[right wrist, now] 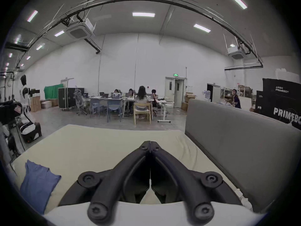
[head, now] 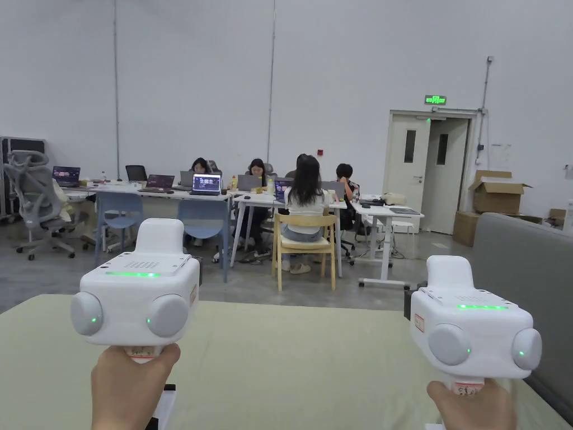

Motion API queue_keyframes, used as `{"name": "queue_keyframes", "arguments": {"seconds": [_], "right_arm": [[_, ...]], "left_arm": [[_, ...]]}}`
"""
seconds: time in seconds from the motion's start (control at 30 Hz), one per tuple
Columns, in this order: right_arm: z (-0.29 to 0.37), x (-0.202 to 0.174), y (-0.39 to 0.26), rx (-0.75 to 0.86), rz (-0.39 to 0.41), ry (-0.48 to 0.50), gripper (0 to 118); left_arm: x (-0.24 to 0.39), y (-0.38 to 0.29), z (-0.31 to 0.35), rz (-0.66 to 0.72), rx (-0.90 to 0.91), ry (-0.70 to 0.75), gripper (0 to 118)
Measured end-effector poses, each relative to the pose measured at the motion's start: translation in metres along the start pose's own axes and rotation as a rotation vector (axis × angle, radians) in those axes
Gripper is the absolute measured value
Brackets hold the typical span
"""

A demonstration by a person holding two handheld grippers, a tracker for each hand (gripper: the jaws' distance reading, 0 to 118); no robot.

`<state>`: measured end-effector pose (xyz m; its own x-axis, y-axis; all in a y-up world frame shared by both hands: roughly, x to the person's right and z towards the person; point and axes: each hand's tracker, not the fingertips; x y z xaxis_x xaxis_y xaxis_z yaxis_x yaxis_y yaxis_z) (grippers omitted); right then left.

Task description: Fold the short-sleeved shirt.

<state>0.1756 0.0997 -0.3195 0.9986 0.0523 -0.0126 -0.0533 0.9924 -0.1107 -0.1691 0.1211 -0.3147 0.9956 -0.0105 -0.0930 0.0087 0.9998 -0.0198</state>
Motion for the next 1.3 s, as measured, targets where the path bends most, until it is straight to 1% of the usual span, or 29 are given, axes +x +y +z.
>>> {"name": "queue_keyframes", "arguments": {"seconds": [0.1,0.13,0.2,0.23,0.3,0.37,0.47,0.53,0.63,0.67,0.73,0.83,0.97,1.07,1.1,1.13,1.17,1.23,1.27,1.3], "right_arm": [[0.0,-0.003,0.001,0.019,-0.038,0.045,3],[0.002,-0.009,0.004,0.023,-0.039,0.056,3],[0.0,-0.03,0.007,0.027,-0.032,0.061,3],[-0.001,-0.044,0.009,0.033,-0.028,0.097,3],[-0.005,-0.078,0.012,0.04,-0.03,0.168,3],[0.0,-0.119,0.013,0.057,-0.035,0.246,3],[0.007,-0.195,0.017,0.064,-0.011,0.388,3],[0.005,-0.242,0.02,0.054,-0.04,0.484,3],[0.012,-0.294,0.023,0.017,-0.1,0.584,3],[0.007,-0.31,0.024,0.012,-0.09,0.599,3],[0.01,-0.331,0.024,0.021,-0.064,0.61,3],[0.004,-0.349,0.022,0.02,-0.048,0.632,3],[-0.007,-0.355,0.018,0.013,-0.046,0.628,3],[-0.018,-0.355,0.011,0.002,-0.035,0.607,3],[-0.026,-0.354,0.009,-0.009,-0.031,0.604,3],[-0.035,-0.353,0.005,-0.019,-0.027,0.6,3],[-0.043,-0.353,0.001,-0.024,-0.019,0.595,3],[-0.054,-0.347,-0.011,-0.033,0.014,0.578,3],[-0.063,-0.346,-0.016,-0.042,0.036,0.569,3],[-0.074,-0.344,-0.024,-0.048,0.054,0.561,3]], "left_arm": [[-0.013,-0.003,0.0,0.033,-0.023,-0.003,0],[-0.021,-0.005,0.001,0.038,-0.028,0.0,0],[-0.044,-0.006,0.009,0.043,-0.035,0.021,0],[-0.058,-0.007,0.014,0.04,-0.037,0.061,0],[-0.091,-0.009,0.026,0.032,-0.036,0.15,0],[-0.127,-0.008,0.048,0.025,-0.043,0.224,0],[-0.181,-0.006,0.087,-0.007,-0.04,0.371,0],[-0.212,-0.006,0.112,-0.022,-0.051,0.427,0],[-0.253,0.0,0.15,-0.061,-0.061,0.525,0],[-0.265,0.001,0.161,-0.065,-0.06,0.556,0],[-0.287,0.005,0.177,-0.04,-0.058,0.59,0],[-0.308,0.003,0.19,-0.007,-0.054,0.631,0],[-0.317,-0.008,0.179,-0.016,-0.074,0.633,0],[-0.316,-0.026,0.156,-0.019,-0.108,0.594,1],[-0.315,-0.034,0.146,-0.019,-0.124,0.578,15],[-0.315,-0.043,0.133,-0.024,-0.142,0.573,15],[-0.315,-0.053,0.12,-0.016,-0.181,0.551,23],[-0.317,-0.08,0.087,0.023,-0.299,0.475,88],[-0.314,-0.095,0.072,0.034,-0.312,0.457,97],[-0.31,-0.114,0.054,0.044,-0.356,0.449,97]]}}
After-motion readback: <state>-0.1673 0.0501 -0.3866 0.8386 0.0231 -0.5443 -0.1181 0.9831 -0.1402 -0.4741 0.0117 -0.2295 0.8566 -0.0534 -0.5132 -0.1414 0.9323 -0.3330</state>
